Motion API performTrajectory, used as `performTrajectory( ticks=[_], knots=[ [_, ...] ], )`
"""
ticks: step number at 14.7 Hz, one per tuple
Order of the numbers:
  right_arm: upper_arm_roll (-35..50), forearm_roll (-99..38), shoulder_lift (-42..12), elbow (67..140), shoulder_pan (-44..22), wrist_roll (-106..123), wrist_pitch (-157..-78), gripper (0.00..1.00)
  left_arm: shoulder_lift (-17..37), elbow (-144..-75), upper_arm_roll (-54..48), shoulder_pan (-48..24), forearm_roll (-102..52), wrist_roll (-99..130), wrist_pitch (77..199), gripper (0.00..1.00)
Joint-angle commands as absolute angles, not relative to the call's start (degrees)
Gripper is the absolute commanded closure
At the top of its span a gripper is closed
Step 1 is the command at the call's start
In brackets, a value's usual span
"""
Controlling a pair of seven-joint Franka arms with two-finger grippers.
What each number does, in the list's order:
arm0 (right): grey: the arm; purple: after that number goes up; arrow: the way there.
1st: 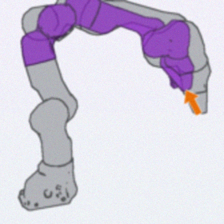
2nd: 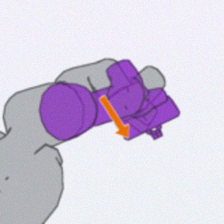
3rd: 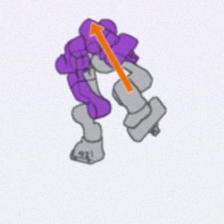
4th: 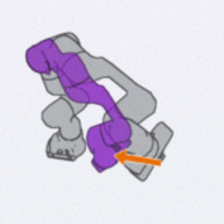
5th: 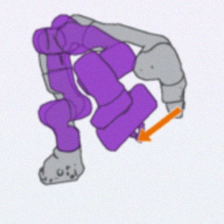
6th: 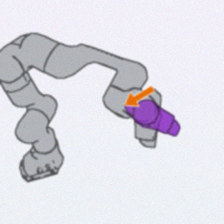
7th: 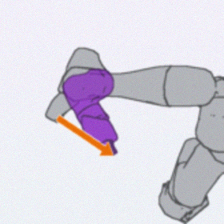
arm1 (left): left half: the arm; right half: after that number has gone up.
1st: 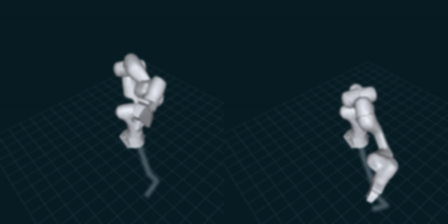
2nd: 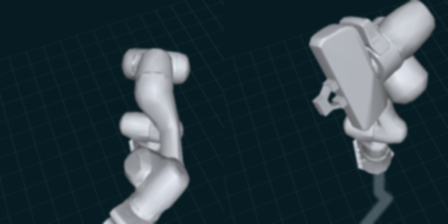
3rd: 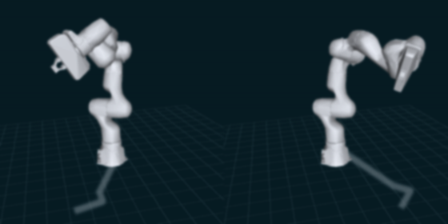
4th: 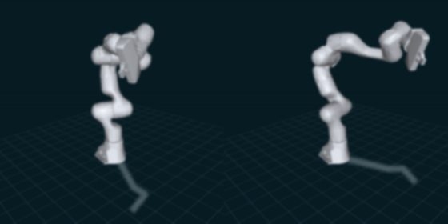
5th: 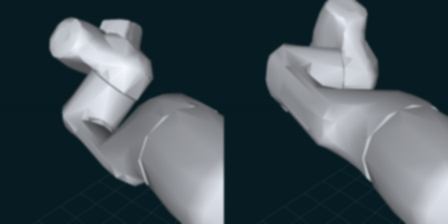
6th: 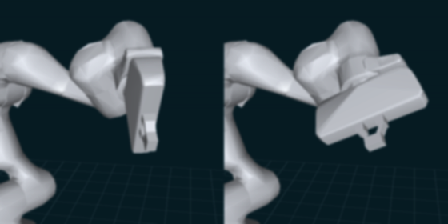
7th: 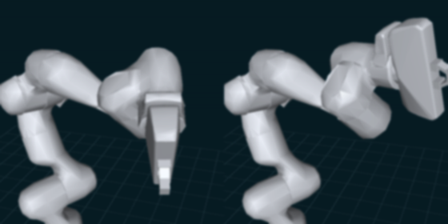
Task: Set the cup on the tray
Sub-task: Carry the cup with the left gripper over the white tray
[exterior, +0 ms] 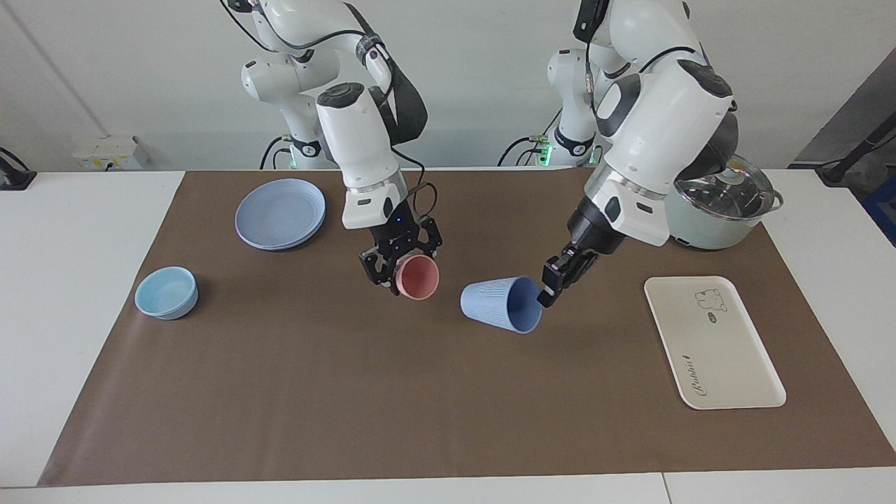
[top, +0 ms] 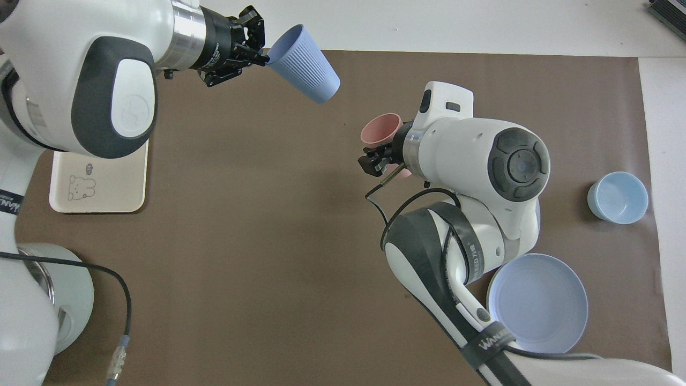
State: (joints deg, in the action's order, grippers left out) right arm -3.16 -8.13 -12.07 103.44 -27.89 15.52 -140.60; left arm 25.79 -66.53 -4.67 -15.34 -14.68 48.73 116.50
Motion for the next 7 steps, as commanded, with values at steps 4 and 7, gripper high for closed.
performTrajectory(
  ticks=[4, 7],
  knots=[
    [-2.9, -6.59, -11.78, 104.41, -27.6, 14.15, -142.21, 1.0, 22.69, -70.11, -3.52, -5.73, -9.75, 29.41, 118.46, 1.0],
    [-2.9, -6.59, -11.78, 104.5, -27.6, 14.24, -142.91, 1.0, 17.86, -83.01, -2.55, -0.63, -9.58, 17.35, 128.72, 1.0]
  ],
)
